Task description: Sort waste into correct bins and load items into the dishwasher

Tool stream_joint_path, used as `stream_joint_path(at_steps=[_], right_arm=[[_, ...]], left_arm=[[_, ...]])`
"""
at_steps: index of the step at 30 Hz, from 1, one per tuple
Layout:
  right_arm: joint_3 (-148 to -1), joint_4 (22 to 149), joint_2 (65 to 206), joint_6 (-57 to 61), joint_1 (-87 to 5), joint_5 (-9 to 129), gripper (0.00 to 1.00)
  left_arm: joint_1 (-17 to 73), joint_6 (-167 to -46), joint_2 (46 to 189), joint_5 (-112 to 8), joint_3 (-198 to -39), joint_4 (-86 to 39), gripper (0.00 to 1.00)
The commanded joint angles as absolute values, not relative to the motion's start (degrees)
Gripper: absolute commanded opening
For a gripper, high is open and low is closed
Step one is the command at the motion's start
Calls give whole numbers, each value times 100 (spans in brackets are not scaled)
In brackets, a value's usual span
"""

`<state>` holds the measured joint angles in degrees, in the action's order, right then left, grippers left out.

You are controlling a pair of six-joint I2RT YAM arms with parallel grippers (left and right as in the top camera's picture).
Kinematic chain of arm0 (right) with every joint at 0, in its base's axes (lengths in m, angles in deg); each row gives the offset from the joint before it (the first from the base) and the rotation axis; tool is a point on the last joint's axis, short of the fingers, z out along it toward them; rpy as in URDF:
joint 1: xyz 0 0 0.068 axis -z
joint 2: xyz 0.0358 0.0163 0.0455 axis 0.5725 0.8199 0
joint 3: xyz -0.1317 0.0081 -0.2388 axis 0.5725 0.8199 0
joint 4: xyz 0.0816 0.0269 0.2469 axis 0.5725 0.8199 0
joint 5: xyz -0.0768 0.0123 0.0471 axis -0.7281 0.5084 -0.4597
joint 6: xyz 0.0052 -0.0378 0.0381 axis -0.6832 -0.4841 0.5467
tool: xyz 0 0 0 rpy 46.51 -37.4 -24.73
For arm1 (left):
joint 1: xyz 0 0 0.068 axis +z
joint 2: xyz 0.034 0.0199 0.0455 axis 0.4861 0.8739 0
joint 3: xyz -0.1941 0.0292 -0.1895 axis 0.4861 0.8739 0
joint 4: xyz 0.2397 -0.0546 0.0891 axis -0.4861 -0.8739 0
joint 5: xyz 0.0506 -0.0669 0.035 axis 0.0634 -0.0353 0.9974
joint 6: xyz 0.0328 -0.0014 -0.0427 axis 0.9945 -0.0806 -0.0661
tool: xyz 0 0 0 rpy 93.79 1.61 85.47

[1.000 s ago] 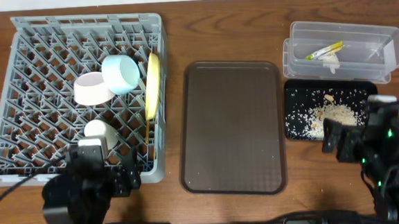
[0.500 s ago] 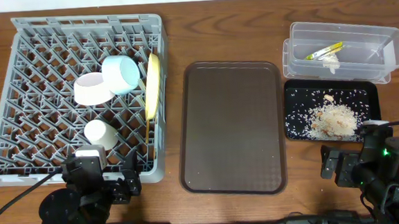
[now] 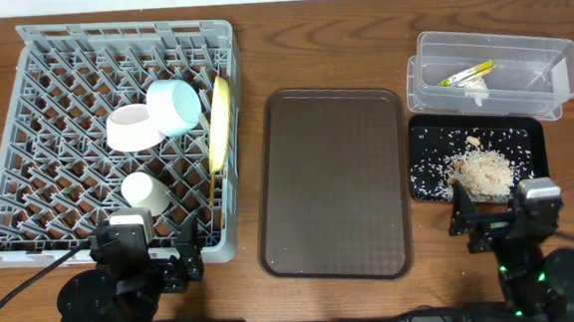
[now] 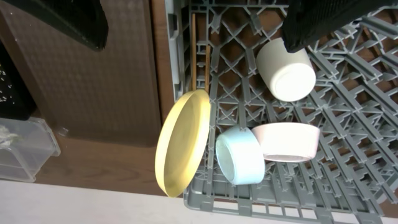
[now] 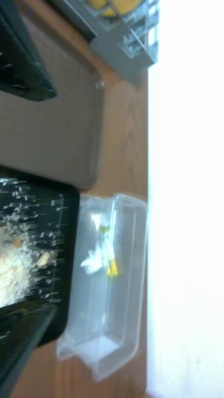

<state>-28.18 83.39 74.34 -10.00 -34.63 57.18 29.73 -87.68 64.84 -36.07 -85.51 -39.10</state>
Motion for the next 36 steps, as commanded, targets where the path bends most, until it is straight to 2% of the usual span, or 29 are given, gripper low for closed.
stream_joint_path(at_steps=[1,7,36], right_arm=[[-1941,7312,6940,-1072,-3684,5825,99],[-361,5443,6503,-1075,-3758,5512,99],[-61,5699,6514,-1070,-3752,5488,99]], left_arm=[[2988,-8670,6480,-3640,-8540,-3897,90],[2988,-8670,6480,-3640,-8540,-3897,91],[2988,-8670,6480,-3640,-8540,-3899,91]])
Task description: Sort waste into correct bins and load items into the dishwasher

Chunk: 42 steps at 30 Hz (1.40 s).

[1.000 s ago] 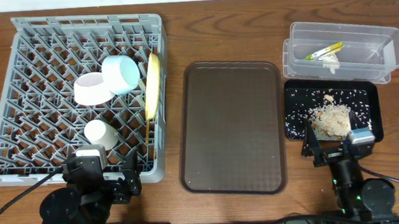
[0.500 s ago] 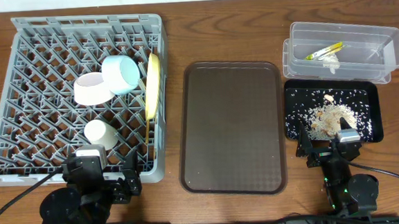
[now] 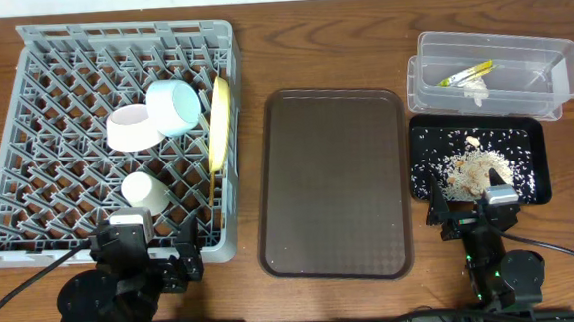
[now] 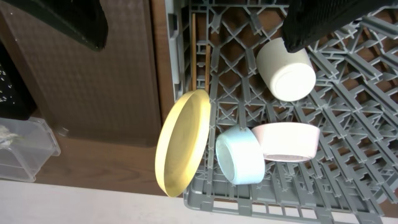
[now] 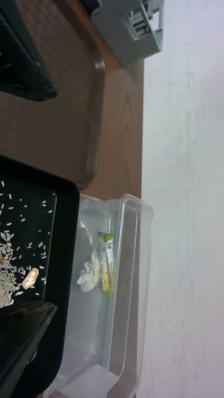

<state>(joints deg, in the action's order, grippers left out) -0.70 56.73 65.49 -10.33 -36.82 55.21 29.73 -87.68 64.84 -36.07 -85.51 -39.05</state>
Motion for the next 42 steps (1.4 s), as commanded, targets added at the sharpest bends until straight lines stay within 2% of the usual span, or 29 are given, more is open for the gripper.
stream_joint_path(at_steps=[1,6,10,13,21,26,42], right_arm=[[-61,5699,6514,-1070,-3752,5488,99],[-61,5699,6514,-1070,-3752,5488,99],[-61,5699,6514,-1070,-3752,5488,99],[-61,5699,6514,-1070,-3752,5488,99],[-61,5699,6514,-1070,-3752,5488,99],[-61,5699,6514,-1070,-3752,5488,99],[-61,5699,6514,-1070,-3752,5488,99]], left_arm=[[2988,-8672,6480,-3640,-8540,-3899,91],[2962,-8643,6237,-3529,-8416,-4218,91],[2960,-8674,5402,-3535,-7109,-3427,91],[2960,-8694,4665,-3535,-5815,-2059,91],[2953,-8774,4600,-3398,-3944,1290,91],[2945,-8777,4600,-3402,-3917,776,91],[2945,-8777,4652,-3402,-3917,796,91]])
